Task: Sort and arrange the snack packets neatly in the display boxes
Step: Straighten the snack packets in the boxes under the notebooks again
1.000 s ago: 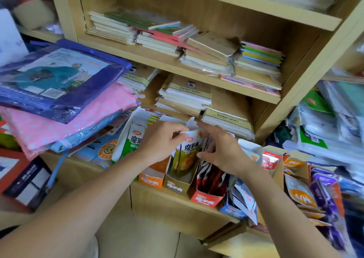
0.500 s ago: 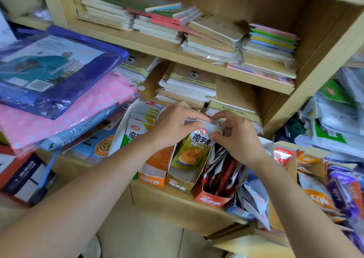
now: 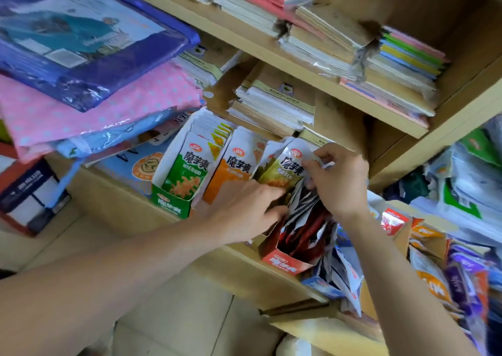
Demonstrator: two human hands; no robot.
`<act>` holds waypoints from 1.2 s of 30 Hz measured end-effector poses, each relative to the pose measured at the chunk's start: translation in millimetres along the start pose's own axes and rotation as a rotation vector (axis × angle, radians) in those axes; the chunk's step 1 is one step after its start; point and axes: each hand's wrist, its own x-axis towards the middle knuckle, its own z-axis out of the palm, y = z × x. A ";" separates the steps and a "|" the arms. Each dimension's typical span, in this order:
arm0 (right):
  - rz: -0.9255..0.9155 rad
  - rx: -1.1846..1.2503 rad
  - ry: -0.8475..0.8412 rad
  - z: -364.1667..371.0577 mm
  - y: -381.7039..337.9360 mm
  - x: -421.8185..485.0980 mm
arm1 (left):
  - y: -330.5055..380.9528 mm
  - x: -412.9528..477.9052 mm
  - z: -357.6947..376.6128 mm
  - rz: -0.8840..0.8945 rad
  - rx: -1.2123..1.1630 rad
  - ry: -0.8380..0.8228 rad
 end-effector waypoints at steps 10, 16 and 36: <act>-0.011 0.042 -0.086 -9.2 12.2 -3.3 | -2.2 34.5 3.5 -0.123 -0.144 -0.063; -0.015 0.095 -0.121 -10.1 16.8 -3.8 | 2.3 32.8 4.0 -0.188 -0.211 0.012; -0.034 0.178 -0.199 -13.3 24.8 -7.2 | 14.4 34.7 10.5 -0.310 -0.195 0.089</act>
